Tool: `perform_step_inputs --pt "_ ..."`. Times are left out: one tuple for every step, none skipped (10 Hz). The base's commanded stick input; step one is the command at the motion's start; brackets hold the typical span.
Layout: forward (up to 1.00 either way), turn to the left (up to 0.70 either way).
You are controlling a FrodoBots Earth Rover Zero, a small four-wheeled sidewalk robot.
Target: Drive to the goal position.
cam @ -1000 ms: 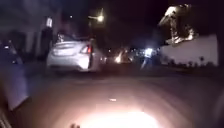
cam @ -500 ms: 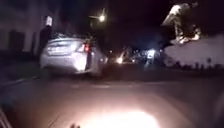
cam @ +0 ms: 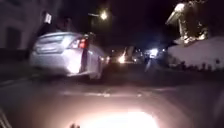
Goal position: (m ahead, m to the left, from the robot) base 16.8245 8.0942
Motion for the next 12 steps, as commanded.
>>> perform_step_inputs --pt "1.00 0.00" --pt "1.00 0.00" --pt "1.00 0.00" --pt "1.00 0.00" --pt "1.00 0.00" --pt "1.00 0.00" --pt "1.00 0.00" --pt "1.00 0.00" --pt "0.55 0.00" --pt "0.00 0.00" --pt "0.00 0.00" --pt "0.00 0.00"
